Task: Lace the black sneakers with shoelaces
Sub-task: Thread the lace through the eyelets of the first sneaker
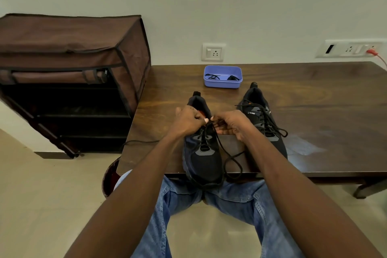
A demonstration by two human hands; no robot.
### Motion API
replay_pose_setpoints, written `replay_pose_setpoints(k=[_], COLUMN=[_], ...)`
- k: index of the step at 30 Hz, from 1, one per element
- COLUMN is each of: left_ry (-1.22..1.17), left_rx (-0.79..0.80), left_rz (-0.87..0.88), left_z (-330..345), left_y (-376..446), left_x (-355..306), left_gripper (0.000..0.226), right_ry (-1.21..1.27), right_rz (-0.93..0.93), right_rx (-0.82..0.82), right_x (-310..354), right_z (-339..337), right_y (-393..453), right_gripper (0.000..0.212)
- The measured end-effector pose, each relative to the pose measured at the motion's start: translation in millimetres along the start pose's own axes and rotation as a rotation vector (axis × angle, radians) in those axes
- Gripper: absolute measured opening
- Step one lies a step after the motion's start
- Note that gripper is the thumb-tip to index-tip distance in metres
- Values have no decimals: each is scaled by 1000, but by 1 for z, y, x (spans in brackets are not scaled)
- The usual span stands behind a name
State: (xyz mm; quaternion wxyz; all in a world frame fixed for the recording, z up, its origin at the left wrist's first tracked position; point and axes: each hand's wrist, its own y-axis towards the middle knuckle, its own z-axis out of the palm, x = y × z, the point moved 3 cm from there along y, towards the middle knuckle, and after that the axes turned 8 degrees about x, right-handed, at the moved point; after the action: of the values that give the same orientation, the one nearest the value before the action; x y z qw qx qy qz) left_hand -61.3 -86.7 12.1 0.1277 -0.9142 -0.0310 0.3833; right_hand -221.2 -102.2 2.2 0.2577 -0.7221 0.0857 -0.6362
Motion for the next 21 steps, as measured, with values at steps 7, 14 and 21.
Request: replay_pose_setpoints(k=[7,14,21], left_ry=[-597,-850,110], left_rx=[-52,-161,-29], left_rz=[-77,-190,88], left_z=[-12,-15,-6], left_y=[-7,-7,1], left_x=[0,16,4], left_gripper=[18,7,16], right_ry=[-47,-108,-136], right_rz=[-14,-72,-134], right_rx=[-27,-42,-35], right_x=[3,3,0], right_z=[1,9,9], right_y=[0,-2,-3], right_gripper=[12,10,10])
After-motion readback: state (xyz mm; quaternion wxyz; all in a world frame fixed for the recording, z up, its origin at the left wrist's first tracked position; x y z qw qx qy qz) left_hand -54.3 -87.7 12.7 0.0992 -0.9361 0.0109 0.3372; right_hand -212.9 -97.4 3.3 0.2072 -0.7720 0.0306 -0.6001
